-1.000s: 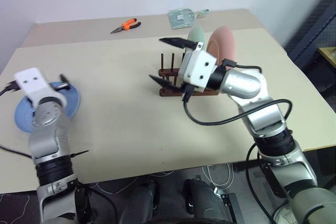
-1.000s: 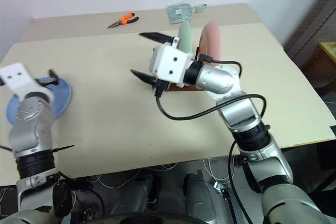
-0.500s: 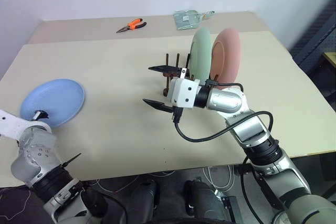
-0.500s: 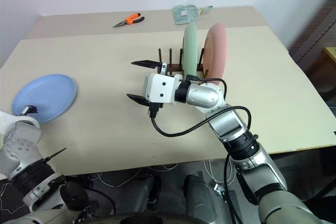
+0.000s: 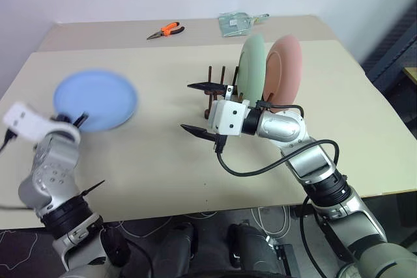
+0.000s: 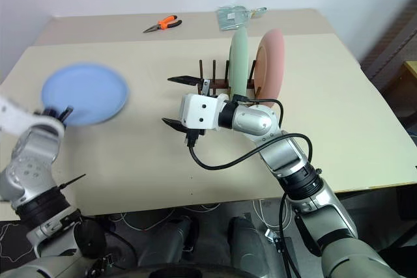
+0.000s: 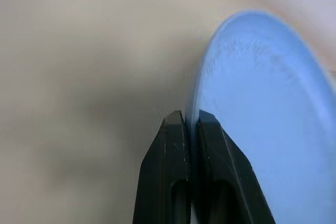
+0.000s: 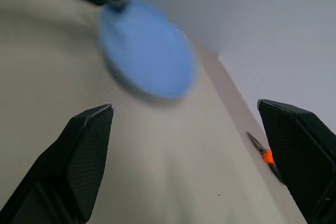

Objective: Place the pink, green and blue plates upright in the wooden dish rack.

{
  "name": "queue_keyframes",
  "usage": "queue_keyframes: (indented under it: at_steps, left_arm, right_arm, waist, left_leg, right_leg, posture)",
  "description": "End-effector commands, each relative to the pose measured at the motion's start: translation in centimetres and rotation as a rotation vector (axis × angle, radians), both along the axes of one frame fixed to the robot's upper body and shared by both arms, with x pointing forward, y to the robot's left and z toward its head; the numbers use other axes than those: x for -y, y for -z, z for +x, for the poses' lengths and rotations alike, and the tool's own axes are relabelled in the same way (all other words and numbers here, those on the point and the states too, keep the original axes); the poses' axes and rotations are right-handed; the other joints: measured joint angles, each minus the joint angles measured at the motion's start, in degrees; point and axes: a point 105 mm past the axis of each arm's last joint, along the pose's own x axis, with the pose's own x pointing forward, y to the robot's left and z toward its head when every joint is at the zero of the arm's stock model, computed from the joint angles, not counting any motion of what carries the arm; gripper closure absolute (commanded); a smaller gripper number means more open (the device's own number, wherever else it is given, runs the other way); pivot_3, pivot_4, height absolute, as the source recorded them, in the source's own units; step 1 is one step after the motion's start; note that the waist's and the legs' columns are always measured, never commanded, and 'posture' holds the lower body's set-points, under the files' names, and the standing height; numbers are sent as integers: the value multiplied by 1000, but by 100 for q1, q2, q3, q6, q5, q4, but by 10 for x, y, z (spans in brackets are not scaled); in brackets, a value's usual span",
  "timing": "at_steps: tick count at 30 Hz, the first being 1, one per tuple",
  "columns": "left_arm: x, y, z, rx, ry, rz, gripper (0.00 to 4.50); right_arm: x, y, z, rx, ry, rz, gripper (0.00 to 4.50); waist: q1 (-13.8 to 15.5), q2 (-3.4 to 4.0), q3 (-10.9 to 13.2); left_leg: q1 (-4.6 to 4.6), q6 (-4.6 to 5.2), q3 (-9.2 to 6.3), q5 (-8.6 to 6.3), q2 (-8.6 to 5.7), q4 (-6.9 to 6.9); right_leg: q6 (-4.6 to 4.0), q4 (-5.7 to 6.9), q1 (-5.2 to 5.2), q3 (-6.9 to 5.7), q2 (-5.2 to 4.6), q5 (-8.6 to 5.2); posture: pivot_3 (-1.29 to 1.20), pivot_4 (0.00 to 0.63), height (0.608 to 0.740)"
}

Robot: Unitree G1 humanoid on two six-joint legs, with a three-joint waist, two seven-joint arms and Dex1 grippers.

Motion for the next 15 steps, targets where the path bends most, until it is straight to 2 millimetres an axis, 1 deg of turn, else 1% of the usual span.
queue_keyframes:
  at_steps: [1, 4, 5, 8, 11, 13, 15]
  left_arm:
    - [60, -58, 10, 187, 252, 167, 4465]
    - [89, -76, 12, 236, 362, 221, 4465]
    - [96, -82, 11, 250, 389, 244, 4465]
    - [109, -94, 10, 287, 442, 256, 4465]
    - [117, -100, 8, 307, 484, 264, 4465]
    - [121, -102, 7, 314, 507, 273, 4500]
    - [122, -101, 6, 315, 517, 274, 4500]
  right_arm:
    - [-3, -13, 0, 108, -2, -8, 0]
    - [-7, -12, 7, 173, 20, -48, 0]
    - [-8, -12, 12, 198, 43, -61, 0]
    - [-9, -12, 27, 247, 103, -90, 0]
    - [-11, -14, 36, 275, 130, -98, 0]
    - [-12, -13, 40, 286, 140, -108, 545]
    - [-13, -12, 43, 294, 146, -113, 1230]
  waist:
    - [-26, 0, 0]
    - [-109, 1, 0]
    - [-150, 1, 0]
    - [-194, 2, 1]
    - [-177, 2, 1]
    - [-162, 2, 1]
    - [-151, 2, 1]
  left_leg:
    - [0, 0, 2, 0, -2, -1]
    - [0, 0, 8, 2, -1, -8]
    - [0, -2, 9, 6, 2, -12]
    - [1, -9, 9, 13, 15, -14]
    - [1, -14, 6, 17, 19, -17]
    - [0, -14, 6, 17, 18, -17]
    - [1, -14, 6, 17, 18, -16]
  right_leg:
    - [1, -2, 2, 0, -1, 0]
    - [1, 4, -6, 4, 0, 0]
    - [0, 9, -11, 6, 2, 0]
    - [-2, 17, -19, 10, 15, 0]
    - [-6, 19, -21, 10, 22, 0]
    - [-6, 17, -20, 11, 21, 0]
    - [-6, 17, -19, 11, 21, 0]
  posture:
    - [0, 150, 740]
    - [0, 150, 740]
    - [0, 150, 740]
    - [0, 150, 740]
    - [0, 150, 740]
    - [0, 150, 740]
    - [0, 150, 740]
